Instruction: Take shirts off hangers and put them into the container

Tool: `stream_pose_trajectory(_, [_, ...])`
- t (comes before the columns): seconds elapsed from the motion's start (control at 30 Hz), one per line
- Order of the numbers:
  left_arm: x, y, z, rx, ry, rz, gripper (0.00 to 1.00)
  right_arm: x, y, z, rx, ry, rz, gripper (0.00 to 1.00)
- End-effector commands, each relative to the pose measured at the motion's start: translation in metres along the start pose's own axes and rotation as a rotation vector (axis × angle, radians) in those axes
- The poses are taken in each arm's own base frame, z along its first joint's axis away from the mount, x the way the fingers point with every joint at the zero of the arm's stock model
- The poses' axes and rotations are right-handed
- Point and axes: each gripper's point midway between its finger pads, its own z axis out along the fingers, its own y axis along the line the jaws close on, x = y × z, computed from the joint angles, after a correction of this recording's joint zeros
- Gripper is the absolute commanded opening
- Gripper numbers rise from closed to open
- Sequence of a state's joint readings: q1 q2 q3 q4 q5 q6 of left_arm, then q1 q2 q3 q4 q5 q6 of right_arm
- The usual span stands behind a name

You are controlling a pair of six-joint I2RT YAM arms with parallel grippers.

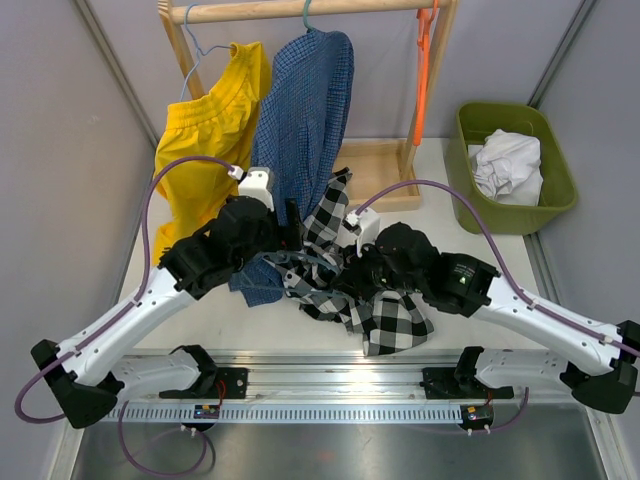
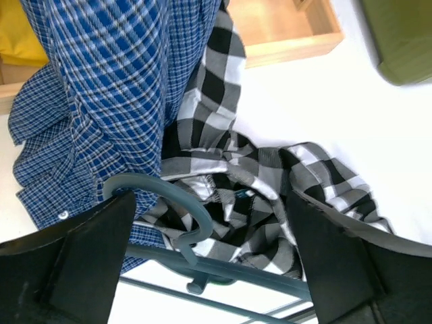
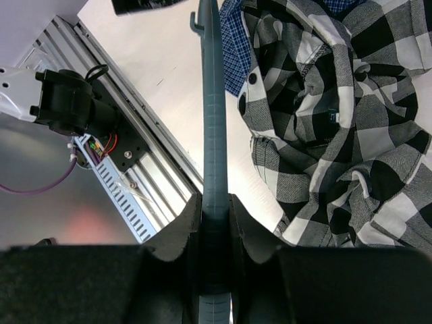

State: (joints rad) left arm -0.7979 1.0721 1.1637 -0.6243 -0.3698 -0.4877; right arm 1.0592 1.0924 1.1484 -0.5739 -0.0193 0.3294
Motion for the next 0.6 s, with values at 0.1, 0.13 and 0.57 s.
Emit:
stream_pose_trajectory(0.1, [-0.047,-0.001,-0.028,0.016,-0.145,-0.019,0.99,-0.01,0.004,-0.021,-0.02,-0.069,-0.025,0.0])
stream_pose_trajectory(0.13, [-0.052,0.002,-0.034,0.011,-0.165,-0.025,0.99,-0.009,0.003,-0.025,-0.018,-0.065,-0.033,0.0])
stream_pose_trajectory(0.57, [-0.106,0.032,-0.184,0.29,-0.642,-0.213,0.99,-0.043,-0.016,-0.171,0.048,-0.386,-0.035,0.0])
